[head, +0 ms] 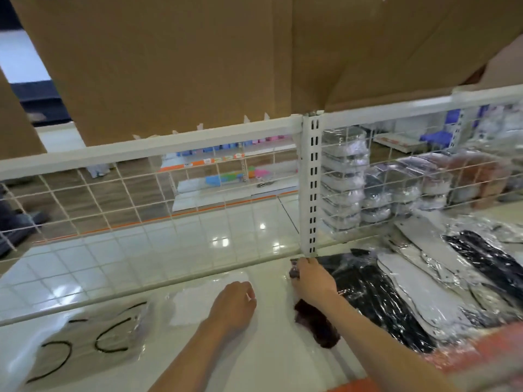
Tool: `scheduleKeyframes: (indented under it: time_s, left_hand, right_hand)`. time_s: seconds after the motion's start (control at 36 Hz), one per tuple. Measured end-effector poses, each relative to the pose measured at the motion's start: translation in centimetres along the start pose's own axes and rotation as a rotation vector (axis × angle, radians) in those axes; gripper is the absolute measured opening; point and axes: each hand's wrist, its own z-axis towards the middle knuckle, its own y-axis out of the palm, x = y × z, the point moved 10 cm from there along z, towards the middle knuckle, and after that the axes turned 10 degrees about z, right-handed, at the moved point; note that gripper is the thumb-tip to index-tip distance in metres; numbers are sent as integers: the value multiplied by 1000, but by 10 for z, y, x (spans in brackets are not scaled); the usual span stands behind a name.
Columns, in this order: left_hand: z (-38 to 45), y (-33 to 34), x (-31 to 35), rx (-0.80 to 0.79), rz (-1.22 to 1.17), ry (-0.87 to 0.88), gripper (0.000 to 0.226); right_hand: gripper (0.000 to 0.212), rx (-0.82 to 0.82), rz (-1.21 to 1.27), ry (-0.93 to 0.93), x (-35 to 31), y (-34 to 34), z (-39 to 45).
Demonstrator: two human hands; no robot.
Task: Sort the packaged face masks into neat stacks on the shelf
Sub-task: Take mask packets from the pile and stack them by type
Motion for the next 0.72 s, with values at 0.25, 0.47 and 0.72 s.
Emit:
scheduleKeyframes:
  time_s: [0.25, 0.47, 0.72]
  left_hand:
    - [16, 18, 119, -32, -145, 176, 11]
    - [16, 28, 172, -18, -184, 221, 16]
    - [18, 44, 176, -56, -193, 120, 18]
  right_hand:
    - [44, 155, 12, 108, 99, -75, -27]
    - [65, 149, -52, 169, 157, -82, -43]
    - [23, 200, -68, 23, 145, -96, -34]
